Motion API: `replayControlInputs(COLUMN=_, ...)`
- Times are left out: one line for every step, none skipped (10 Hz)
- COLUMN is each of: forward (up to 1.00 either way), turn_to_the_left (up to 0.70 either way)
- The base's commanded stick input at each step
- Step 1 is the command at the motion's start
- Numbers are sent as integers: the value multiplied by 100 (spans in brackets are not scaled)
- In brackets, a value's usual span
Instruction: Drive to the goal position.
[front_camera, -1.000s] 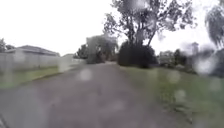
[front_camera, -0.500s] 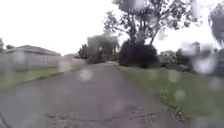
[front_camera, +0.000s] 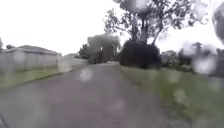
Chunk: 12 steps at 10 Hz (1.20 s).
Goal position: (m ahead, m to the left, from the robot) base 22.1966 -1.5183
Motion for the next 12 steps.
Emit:
replayControlInputs(forward=100, turn_to_the_left=0)
replayControlInputs(forward=100, turn_to_the_left=0)
replayControlInputs(forward=9, turn_to_the_left=0)
replayControlInputs(forward=4, turn_to_the_left=0)
replayControlInputs(forward=0, turn_to_the_left=0)
replayControlInputs(forward=0, turn_to_the_left=0)
replayControlInputs(forward=0, turn_to_the_left=0)
replayControlInputs(forward=0, turn_to_the_left=0)
replayControlInputs(forward=0, turn_to_the_left=0)
replayControlInputs(forward=0, turn_to_the_left=0)
replayControlInputs(forward=0, turn_to_the_left=0)
replayControlInputs(forward=0, turn_to_the_left=0)
